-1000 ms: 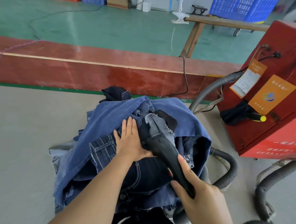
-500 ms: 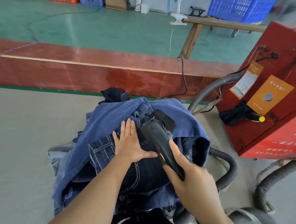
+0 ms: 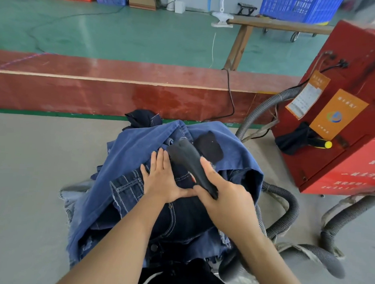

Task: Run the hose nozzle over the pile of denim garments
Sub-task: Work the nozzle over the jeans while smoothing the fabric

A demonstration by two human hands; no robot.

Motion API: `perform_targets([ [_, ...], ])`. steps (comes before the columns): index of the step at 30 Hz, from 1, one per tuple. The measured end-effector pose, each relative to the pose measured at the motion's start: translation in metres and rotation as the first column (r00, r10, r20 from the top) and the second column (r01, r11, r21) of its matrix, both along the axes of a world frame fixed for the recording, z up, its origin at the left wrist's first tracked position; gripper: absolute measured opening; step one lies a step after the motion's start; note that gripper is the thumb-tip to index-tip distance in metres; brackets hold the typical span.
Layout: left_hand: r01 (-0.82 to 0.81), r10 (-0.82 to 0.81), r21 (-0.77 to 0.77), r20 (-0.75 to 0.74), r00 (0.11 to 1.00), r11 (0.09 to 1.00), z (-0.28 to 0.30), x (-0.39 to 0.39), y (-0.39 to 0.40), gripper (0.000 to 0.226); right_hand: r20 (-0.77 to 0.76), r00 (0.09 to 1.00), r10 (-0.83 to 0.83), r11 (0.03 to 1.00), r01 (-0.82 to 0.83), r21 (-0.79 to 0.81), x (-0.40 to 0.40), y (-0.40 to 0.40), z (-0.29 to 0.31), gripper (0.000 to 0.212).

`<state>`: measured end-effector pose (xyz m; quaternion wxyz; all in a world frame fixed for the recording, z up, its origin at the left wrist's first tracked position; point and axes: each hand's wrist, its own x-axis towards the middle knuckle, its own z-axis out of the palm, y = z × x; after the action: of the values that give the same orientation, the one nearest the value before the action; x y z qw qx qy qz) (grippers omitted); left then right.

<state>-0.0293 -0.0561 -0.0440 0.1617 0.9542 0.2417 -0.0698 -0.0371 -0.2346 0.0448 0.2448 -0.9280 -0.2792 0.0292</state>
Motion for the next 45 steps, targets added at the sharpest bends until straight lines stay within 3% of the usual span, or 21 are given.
perform_targets([
  [6, -0.004, 0.004, 0.0, 0.011, 1.0, 1.0, -0.003, 0.002, -0.001, 0.153, 0.066, 0.995, -0.069, 0.986, 0.058, 0.159, -0.037, -0.061, 0.003, 0.07],
  [9, -0.015, 0.015, 0.002, 0.003, 1.0, 1.0, -0.002, 0.002, -0.001, 0.151, -0.047, 0.995, -0.092, 0.995, 0.094, 0.033, -0.043, -0.068, -0.009, 0.072],
  [12, -0.009, 0.009, 0.013, -0.007, 1.0, 1.0, 0.0, 0.001, -0.003, 0.15, -0.033, 0.996, -0.086, 0.99, 0.082, -0.117, -0.037, -0.048, -0.016, 0.067],
  [16, -0.004, 0.004, 0.017, -0.016, 1.0, 1.0, 0.001, 0.001, -0.001, 0.146, 0.098, 0.994, -0.046, 0.99, 0.059, -0.128, -0.011, -0.004, -0.021, 0.06],
  [20, -0.006, 0.006, -0.004, 0.001, 1.0, 1.0, 0.0, 0.001, -0.002, 0.147, -0.025, 1.0, -0.011, 0.998, 0.009, -0.058, 0.009, 0.007, -0.006, 0.06],
  [25, -0.002, 0.002, 0.002, -0.001, 1.0, 1.0, -0.002, 0.002, -0.001, 0.152, 0.015, 0.998, -0.059, 0.998, 0.058, 0.034, -0.03, -0.044, -0.003, 0.064],
  [29, -0.015, 0.014, 0.008, 0.011, 1.0, 1.0, -0.002, 0.001, -0.002, 0.15, -0.056, 0.992, -0.109, 0.989, 0.103, -0.109, -0.043, -0.056, -0.013, 0.067],
  [32, -0.016, 0.016, 0.011, 0.006, 1.0, 1.0, -0.001, 0.001, -0.003, 0.151, -0.008, 0.996, -0.089, 0.984, 0.087, -0.155, -0.035, -0.036, -0.016, 0.065],
  [36, -0.007, 0.007, 0.011, -0.002, 1.0, 1.0, -0.001, 0.002, -0.001, 0.146, 0.068, 0.996, -0.056, 0.988, 0.065, -0.137, -0.009, 0.002, -0.018, 0.06],
  [39, -0.004, 0.004, -0.006, 0.001, 1.0, 1.0, 0.0, 0.002, 0.001, 0.144, 0.006, 1.0, -0.019, 0.995, 0.019, -0.102, 0.009, 0.016, -0.009, 0.06],
  [45, 0.003, -0.003, -0.017, -0.003, 1.0, 1.0, -0.001, 0.003, 0.0, 0.152, 0.003, 0.999, -0.048, 0.995, 0.048, 0.087, -0.028, -0.043, -0.002, 0.064],
])
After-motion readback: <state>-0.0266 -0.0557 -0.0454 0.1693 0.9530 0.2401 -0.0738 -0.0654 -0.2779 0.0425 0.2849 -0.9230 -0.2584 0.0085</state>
